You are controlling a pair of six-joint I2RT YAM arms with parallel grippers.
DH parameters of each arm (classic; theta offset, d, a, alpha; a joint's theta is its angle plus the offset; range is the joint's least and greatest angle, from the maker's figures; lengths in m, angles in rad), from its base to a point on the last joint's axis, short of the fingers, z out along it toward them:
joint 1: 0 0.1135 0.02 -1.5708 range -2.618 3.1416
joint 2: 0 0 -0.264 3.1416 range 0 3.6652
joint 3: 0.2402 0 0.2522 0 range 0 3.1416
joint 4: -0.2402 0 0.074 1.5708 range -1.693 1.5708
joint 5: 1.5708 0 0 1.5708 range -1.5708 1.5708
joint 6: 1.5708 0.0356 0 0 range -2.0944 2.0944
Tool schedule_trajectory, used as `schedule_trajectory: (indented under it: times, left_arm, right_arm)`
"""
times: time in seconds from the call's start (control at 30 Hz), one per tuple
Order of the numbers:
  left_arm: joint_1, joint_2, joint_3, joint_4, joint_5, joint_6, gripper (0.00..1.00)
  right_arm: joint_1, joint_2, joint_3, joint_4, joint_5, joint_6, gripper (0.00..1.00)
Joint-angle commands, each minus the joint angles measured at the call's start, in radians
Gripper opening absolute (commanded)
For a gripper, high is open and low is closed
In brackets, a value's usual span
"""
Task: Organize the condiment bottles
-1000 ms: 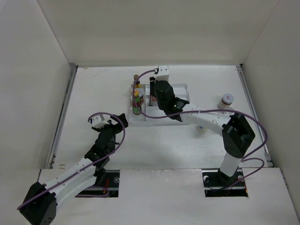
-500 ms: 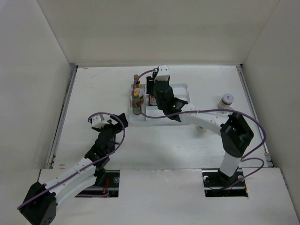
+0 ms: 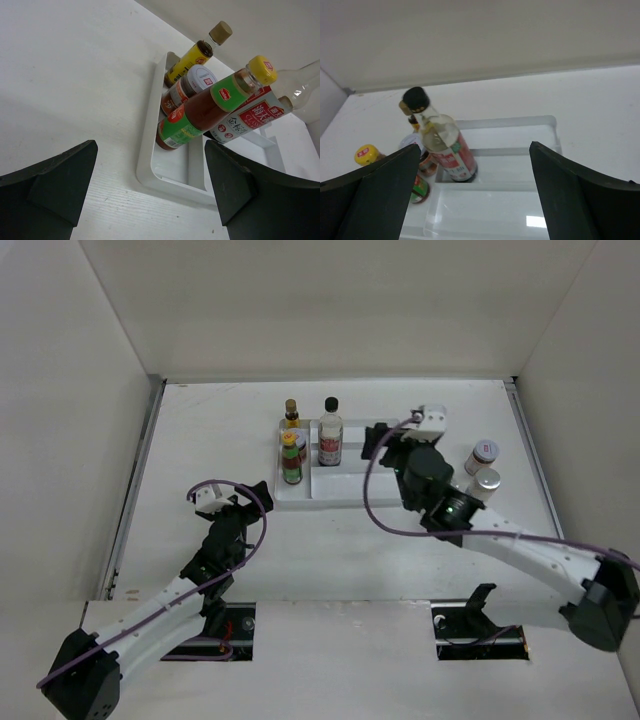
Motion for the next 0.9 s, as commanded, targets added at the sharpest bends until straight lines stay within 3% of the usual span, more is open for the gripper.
schedule_trajectory:
  times: [0.0,0.13,0.27,0.57,0.7,0.8,0.87]
  left_arm:
    - [0.005,-0.014,-0.005,0.04,0.013,-0.007,0.89]
    - [0.003,0.007,0.0,0.047,0.013,-0.007,0.89]
    - [0.0,0.029,0.001,0.064,0.013,-0.007,0.89]
    - [0.0,0.036,0.0,0.067,0.013,-0.007,0.89]
    - [-0.002,0.053,0.001,0.08,0.014,-0.007,0.89]
    - [-0.002,0.053,0.001,0.081,0.017,-0.007,0.89]
    - [-0.002,0.052,0.0,0.083,0.017,-0.007,0.89]
  right_arm:
    - [-0.023,-0.17,-0.149,-0.11,0.143,0.101,0.98]
    - [-0.044,-0.322,-0.257,-0.384,0.288,0.251,1.0]
    - [-0.11,-0.346,-0.285,-0.567,0.286,0.36,1.0]
    - [-0.247,-0.29,-0.36,-0.48,0.134,0.354,0.99]
    - [-0.265,-0.266,-0.345,-0.448,0.093,0.342,0.79]
    - [-0.276,-0.249,-0.323,-0.428,0.09,0.319,0.58]
    - [-0.268,-0.264,-0.3,-0.422,0.119,0.3,0.51]
